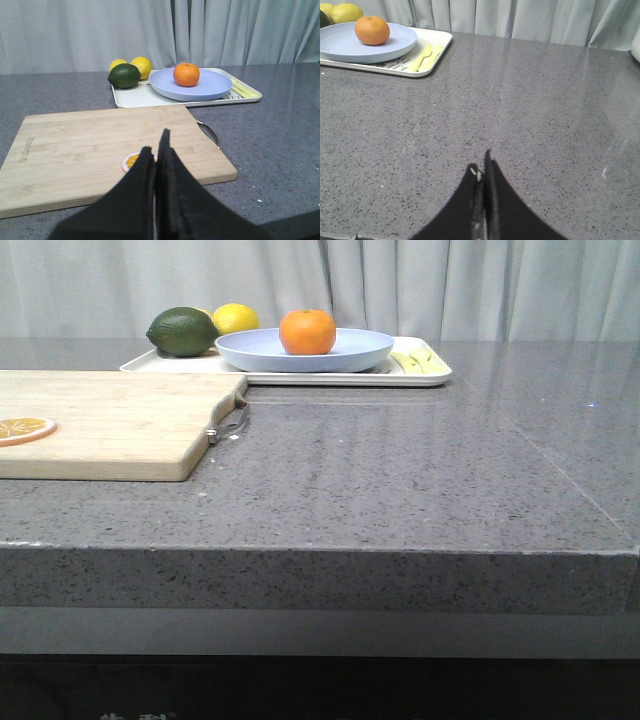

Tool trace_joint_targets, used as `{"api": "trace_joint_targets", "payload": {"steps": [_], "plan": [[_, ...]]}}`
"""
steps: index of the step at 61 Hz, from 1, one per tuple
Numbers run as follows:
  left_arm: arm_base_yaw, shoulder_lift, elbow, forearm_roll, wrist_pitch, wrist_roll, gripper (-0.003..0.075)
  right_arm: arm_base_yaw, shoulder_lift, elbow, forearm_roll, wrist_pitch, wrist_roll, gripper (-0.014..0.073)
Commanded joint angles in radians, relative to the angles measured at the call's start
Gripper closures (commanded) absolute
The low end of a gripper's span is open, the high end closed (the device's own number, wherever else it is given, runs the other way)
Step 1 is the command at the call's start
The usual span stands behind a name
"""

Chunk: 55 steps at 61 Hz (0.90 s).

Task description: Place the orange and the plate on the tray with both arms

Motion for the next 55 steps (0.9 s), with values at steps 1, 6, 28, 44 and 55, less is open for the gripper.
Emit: {"api": "trace_joint_targets", "payload": {"steps": [1,6,28,44,55], "plan": [[0.06,-0.008,0.013,-0.095,-0.126,0.096,0.0738,-0.003,0.01,-0.024,-0.002,-0.084,-0.009,0.0706],[0.125,-0.029,0.066,-0.113,-0.17,0.099,0.0738,-0.003,0.01,-0.024,-0.002,-0.084,-0.009,0.0706],[0.325,-0.029,0.293,-0.117,-0.377,0.099,0.0738,-0.003,0.01,-0.024,-0.002,-0.084,-0.009,0.0706],[0.325,-0.029,0.402,-0.119,-0.452,0.093,0.0738,-0.003,0.01,-0.024,-0.002,-0.084,-0.009,0.0706],[0.325,-0.029,0.402,-0.119,-0.463,0.093,0.0738,-0.003,0.01,-0.024,-0.002,-0.084,-0.009,0.0706]]}}
